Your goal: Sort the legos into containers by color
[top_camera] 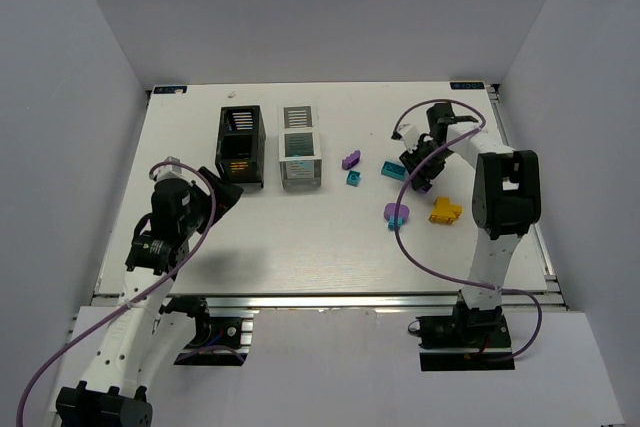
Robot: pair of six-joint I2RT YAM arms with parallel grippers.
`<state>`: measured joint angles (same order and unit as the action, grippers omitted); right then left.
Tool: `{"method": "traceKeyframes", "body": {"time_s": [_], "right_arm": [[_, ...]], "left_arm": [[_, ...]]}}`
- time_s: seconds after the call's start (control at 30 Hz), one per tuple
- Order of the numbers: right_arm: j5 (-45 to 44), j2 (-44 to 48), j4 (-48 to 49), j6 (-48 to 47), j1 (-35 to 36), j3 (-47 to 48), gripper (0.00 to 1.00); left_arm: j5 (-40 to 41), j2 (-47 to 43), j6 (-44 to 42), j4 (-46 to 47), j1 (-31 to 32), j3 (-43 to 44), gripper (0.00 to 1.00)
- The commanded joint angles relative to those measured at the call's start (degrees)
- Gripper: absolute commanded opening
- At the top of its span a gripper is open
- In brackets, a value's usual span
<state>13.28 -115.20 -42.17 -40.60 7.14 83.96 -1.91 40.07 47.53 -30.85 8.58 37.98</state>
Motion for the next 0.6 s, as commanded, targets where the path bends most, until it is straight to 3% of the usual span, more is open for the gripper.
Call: {"method": "traceKeyframes", "body": {"time_s": [0.0, 0.13, 0.37, 0.57], "right_arm": [[1.66, 5.85, -2.65, -0.27, -0.19, -0.38, 0.17], [6.56, 9.9, -4.67, -0.97, -0.28, 1.55, 0.0], [22.21, 12.8, -7.58, -0.71, 2.61, 11.22, 0.0], [29.0, 15.62, 4.1, -0.1, 10.07, 12.97, 0.0]], "left_arm": [[-0.2, -0.61, 0.02, 1.14, -0.32, 1.93, 0.94], [-0.46, -0.7, 0.2, 2.11, -0.23, 1.49, 0.94], [-0.28, -0.87, -0.59, 3.51, -0.23, 2.28, 0.94], [0.24, -1.14, -0.59, 3.69, -0.32, 3.33, 0.94]]}}
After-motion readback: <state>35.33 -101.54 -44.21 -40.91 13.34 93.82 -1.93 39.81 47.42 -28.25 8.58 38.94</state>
